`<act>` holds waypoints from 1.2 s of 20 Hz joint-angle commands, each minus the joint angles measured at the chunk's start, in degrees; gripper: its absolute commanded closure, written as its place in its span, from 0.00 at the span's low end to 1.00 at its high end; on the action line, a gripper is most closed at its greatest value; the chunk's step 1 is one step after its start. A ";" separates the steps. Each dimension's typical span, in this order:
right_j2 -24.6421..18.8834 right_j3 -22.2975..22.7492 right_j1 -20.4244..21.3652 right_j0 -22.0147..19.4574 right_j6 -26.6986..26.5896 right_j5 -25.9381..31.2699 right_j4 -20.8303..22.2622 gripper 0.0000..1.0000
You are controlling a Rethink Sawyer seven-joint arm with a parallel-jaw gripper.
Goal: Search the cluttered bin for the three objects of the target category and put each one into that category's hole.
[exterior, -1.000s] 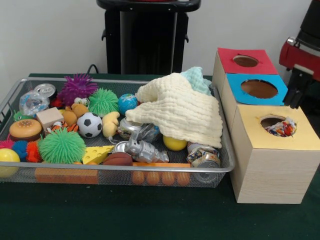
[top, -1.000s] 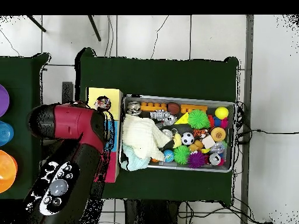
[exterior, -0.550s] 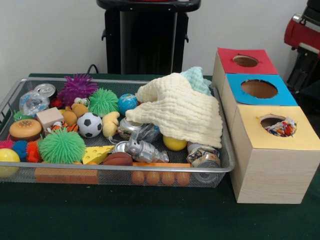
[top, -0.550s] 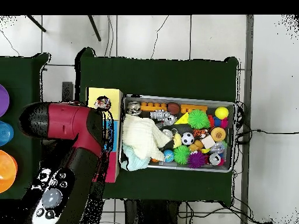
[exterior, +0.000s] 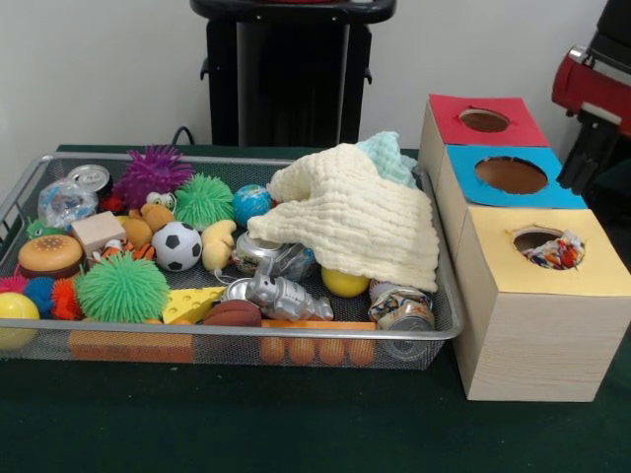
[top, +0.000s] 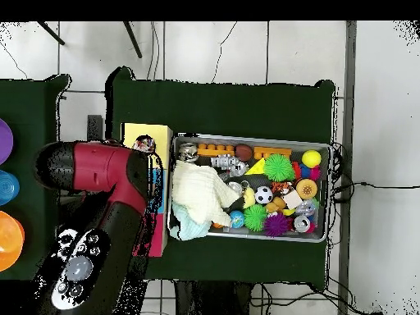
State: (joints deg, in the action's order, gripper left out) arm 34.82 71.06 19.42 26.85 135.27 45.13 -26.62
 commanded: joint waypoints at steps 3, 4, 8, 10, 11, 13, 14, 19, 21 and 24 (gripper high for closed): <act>-5.19 -1.72 -5.27 -2.74 9.42 -2.84 0.96 1.00; -5.04 -2.26 -5.71 -2.79 9.78 -2.53 0.83 1.00; -5.53 -3.63 -7.11 -3.41 10.50 -2.30 -0.03 1.00; -5.78 -3.70 -7.36 -3.46 10.81 -2.63 -0.39 1.00; -6.05 -3.70 -7.39 -3.55 10.75 -2.72 -0.58 1.00; -6.72 -3.42 -7.77 -3.46 11.21 -3.29 -1.18 1.00; -7.00 -3.15 -7.96 -3.29 11.58 -3.82 -1.49 1.00; -8.23 -1.73 -8.74 -2.73 12.04 -6.62 -2.36 1.00; -8.64 -1.29 -9.22 -2.82 11.82 -7.89 -2.47 1.00; -9.51 -0.36 -9.62 -2.91 11.60 -9.53 -2.67 1.00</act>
State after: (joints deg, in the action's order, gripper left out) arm 34.27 68.19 13.39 25.46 135.27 40.17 -27.11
